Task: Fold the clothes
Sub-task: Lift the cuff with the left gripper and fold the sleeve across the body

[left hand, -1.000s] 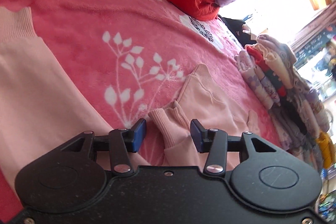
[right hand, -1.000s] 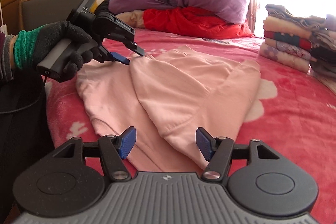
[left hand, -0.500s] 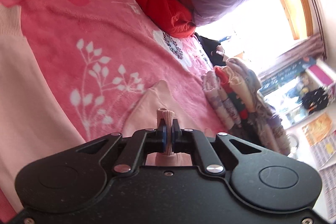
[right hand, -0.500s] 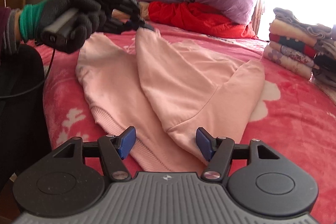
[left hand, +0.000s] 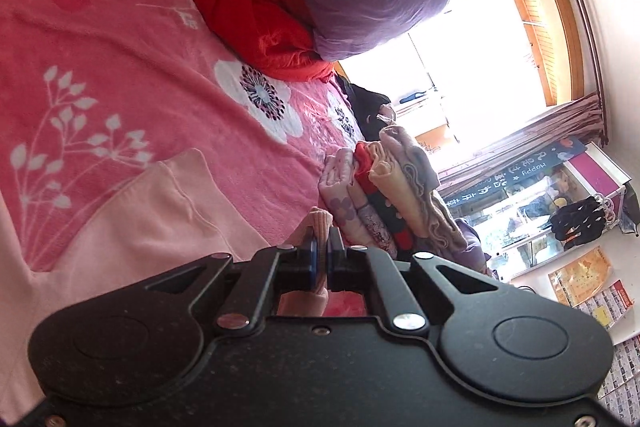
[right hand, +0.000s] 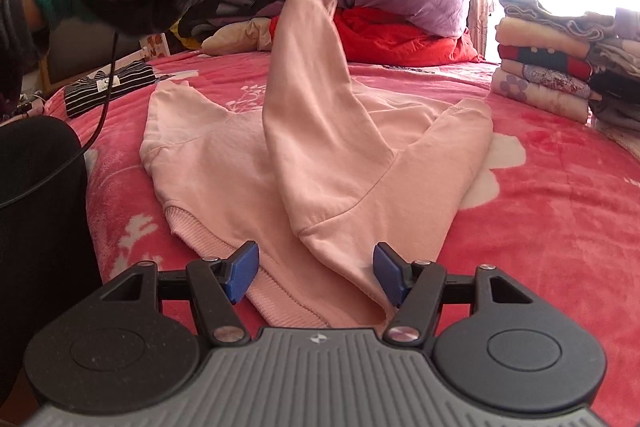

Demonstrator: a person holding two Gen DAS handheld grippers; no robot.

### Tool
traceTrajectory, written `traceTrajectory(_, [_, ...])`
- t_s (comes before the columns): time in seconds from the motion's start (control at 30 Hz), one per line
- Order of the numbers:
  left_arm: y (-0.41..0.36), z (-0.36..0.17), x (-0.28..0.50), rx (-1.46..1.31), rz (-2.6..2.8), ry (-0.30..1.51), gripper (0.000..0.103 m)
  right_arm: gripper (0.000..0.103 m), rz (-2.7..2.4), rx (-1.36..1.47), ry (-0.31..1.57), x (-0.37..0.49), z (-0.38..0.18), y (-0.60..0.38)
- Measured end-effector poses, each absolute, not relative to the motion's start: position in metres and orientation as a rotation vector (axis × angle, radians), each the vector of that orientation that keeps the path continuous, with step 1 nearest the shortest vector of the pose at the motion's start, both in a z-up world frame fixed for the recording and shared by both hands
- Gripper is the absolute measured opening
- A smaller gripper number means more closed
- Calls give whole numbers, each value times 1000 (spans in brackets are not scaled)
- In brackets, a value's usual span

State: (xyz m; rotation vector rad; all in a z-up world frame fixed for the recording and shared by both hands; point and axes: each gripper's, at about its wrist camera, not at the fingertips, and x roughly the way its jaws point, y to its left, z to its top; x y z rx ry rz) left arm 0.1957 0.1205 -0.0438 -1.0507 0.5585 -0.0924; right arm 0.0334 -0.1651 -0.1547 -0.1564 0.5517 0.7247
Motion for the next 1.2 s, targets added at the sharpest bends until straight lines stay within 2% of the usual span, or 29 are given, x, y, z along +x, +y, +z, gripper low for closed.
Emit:
traceTrajectory(0.5, [35,-74,295,-960,59,706,2,61,761,176,664,59,-160,-199])
traceTrajectory(0.53, [31,-76,299,-949,66,714,2,58,759,221,678,62,-161,-204])
traceTrajectory(0.7, [10,-87,315,-872,121,747,1,28,717,477,762,85,-178,-229])
traceTrajectory(0.77, [5,-91,320,-844,151,758,2,20,703,551,783,91,-184,-236])
traceTrajectory(1.0, [0,-95,326,-797,191,767,2,20,704,580,783,92,-185,-236])
traceTrajectory(1.2, [-1,-88,324,-730,183,742,2,12,714,946,835,106,-211,-261])
